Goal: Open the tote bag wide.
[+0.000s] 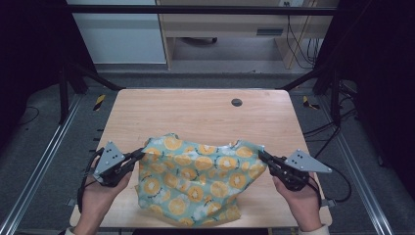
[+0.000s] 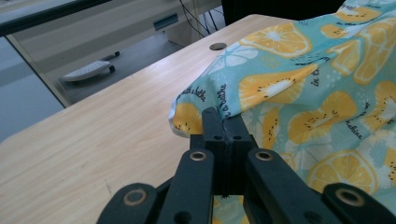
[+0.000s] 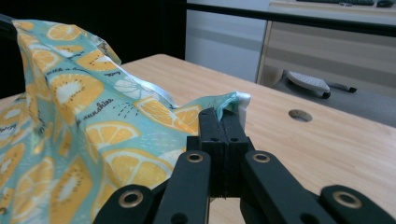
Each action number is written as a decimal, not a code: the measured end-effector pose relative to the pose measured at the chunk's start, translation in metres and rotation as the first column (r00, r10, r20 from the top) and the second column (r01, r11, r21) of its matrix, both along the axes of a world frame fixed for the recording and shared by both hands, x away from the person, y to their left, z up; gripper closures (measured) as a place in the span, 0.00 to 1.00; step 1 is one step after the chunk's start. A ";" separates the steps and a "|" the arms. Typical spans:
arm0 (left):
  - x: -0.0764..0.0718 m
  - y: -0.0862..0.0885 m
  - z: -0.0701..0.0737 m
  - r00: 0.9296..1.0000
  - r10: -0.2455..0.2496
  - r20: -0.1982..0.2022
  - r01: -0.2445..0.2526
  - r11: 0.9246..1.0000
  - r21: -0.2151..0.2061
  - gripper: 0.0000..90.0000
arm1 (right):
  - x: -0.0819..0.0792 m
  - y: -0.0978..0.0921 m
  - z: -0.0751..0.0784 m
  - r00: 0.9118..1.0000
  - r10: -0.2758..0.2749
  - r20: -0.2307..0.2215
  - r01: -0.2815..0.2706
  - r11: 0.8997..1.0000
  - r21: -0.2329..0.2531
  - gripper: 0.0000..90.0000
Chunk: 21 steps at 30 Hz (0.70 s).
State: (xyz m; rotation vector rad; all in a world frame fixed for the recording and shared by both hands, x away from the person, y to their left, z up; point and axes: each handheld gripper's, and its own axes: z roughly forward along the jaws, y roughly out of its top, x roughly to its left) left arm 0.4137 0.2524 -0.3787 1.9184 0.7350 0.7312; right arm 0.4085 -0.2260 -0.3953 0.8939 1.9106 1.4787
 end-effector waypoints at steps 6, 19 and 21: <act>-0.004 0.002 -0.012 1.000 0.009 0.004 -0.009 0.999 -0.033 1.00 | -0.002 0.001 -0.013 1.000 -0.002 -0.028 0.002 1.000 0.002 1.00; -0.031 0.013 -0.028 0.998 -0.065 -0.017 0.063 0.994 -0.089 1.00 | -0.019 0.000 -0.024 0.998 0.055 -0.042 -0.055 0.998 0.001 1.00; -0.038 0.012 -0.034 0.995 -0.093 -0.030 0.091 0.993 -0.082 1.00 | -0.023 -0.001 -0.029 0.997 0.062 -0.053 -0.063 0.998 -0.010 1.00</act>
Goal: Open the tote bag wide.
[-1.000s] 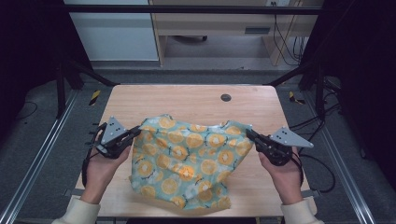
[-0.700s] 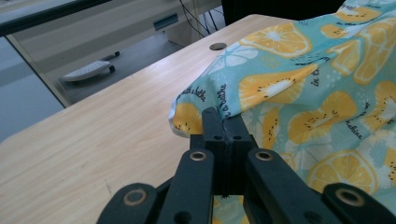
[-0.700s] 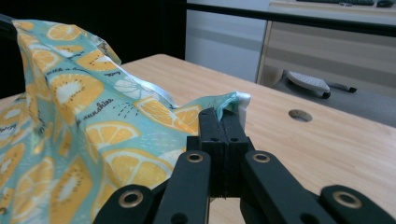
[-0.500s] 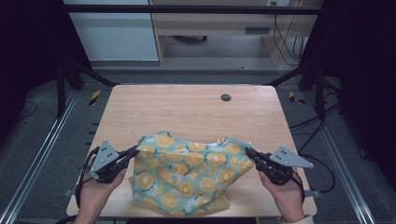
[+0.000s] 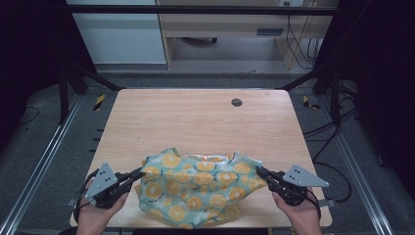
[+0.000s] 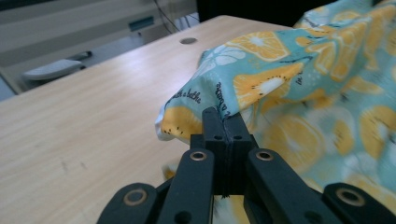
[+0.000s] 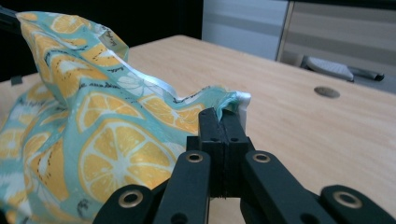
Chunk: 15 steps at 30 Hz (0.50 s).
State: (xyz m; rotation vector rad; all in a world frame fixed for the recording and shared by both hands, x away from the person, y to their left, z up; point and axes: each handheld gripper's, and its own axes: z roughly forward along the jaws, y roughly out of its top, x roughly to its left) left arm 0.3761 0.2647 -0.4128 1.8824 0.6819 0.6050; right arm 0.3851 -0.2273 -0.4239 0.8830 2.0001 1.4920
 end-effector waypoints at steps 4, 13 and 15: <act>-0.013 -0.002 -0.012 0.995 -0.101 -0.017 0.102 0.994 0.026 1.00 | -0.010 -0.007 -0.013 0.999 0.019 -0.038 -0.019 1.000 -0.007 1.00; -0.015 -0.032 -0.043 0.971 -0.222 -0.085 0.238 0.893 0.383 1.00 | -0.017 -0.009 -0.032 0.989 0.088 -0.116 -0.099 0.991 -0.091 1.00; -0.011 -0.037 -0.049 0.973 -0.209 -0.102 0.232 0.869 0.438 1.00 | -0.015 -0.005 -0.036 0.984 0.104 -0.142 -0.122 0.985 -0.123 1.00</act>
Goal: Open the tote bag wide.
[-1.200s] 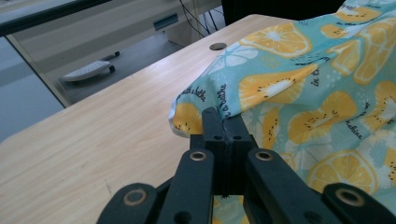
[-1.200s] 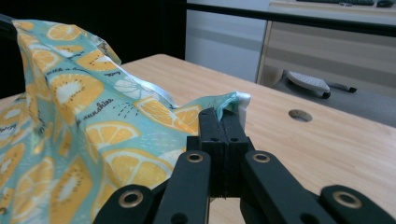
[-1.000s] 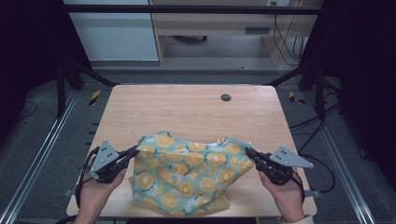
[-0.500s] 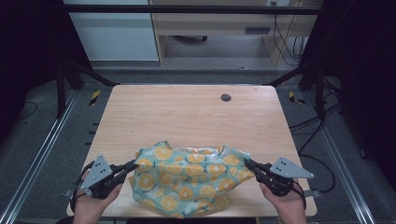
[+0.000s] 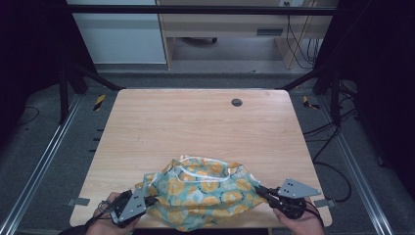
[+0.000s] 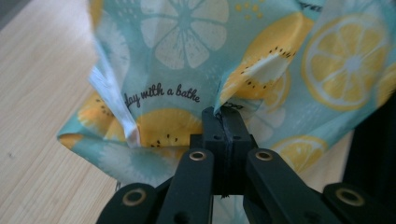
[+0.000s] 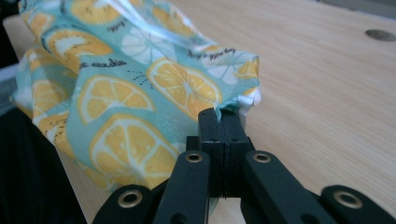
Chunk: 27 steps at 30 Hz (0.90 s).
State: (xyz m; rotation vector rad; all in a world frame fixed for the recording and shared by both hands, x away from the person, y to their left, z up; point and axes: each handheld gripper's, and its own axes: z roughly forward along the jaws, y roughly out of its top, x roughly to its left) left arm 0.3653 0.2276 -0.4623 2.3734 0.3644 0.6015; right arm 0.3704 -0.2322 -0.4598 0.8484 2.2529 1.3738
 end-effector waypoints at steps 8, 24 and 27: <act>0.030 -0.007 -0.012 0.998 0.064 -0.026 -0.062 0.994 0.090 1.00 | 0.021 0.020 -0.013 0.997 0.036 -0.068 -0.043 0.994 -0.098 0.98; 0.079 -0.017 -0.018 0.985 0.166 -0.053 -0.163 0.985 0.056 1.00 | 0.055 0.035 -0.014 0.998 -0.043 -0.052 0.032 0.980 -0.194 1.00; 0.086 -0.019 -0.019 0.982 0.177 -0.061 -0.175 0.984 0.045 1.00 | 0.061 0.034 -0.015 0.997 -0.063 -0.052 0.052 0.980 -0.192 1.00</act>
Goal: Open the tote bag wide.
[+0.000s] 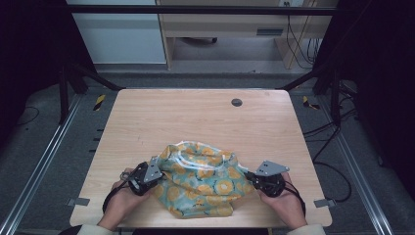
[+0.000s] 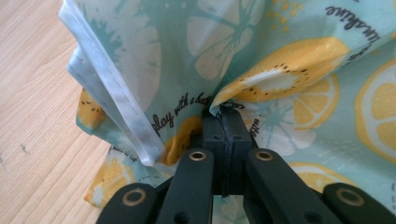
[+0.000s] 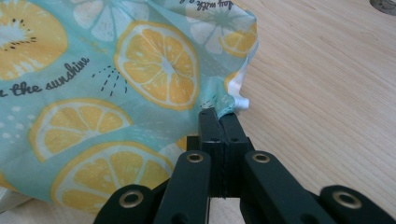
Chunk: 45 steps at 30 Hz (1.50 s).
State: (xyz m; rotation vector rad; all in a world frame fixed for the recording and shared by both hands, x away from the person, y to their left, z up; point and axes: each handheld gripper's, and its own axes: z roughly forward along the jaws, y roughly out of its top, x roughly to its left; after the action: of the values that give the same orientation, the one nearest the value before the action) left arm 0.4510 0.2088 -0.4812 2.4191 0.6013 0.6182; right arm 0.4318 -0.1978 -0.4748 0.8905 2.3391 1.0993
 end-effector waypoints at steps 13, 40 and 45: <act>-0.023 0.025 0.021 0.998 0.059 0.036 -0.054 0.989 -0.136 0.57 | -0.015 -0.016 0.018 0.997 -0.061 0.037 0.058 0.994 0.093 0.55; 0.058 -0.023 0.088 0.990 0.093 -0.103 -0.118 0.955 -0.274 0.17 | 0.059 0.028 0.037 0.987 0.052 -0.152 -0.030 0.989 0.142 0.24; 0.062 -0.026 0.075 0.985 0.100 -0.141 -0.127 0.972 -0.200 0.21 | 0.067 0.026 0.021 0.972 0.048 -0.229 -0.017 0.990 0.138 0.27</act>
State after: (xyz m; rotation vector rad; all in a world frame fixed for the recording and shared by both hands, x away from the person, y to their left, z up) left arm 0.5129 0.1826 -0.4057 2.2508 0.8217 0.4219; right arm 0.4987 -0.1716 -0.4536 1.0860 2.4967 1.2397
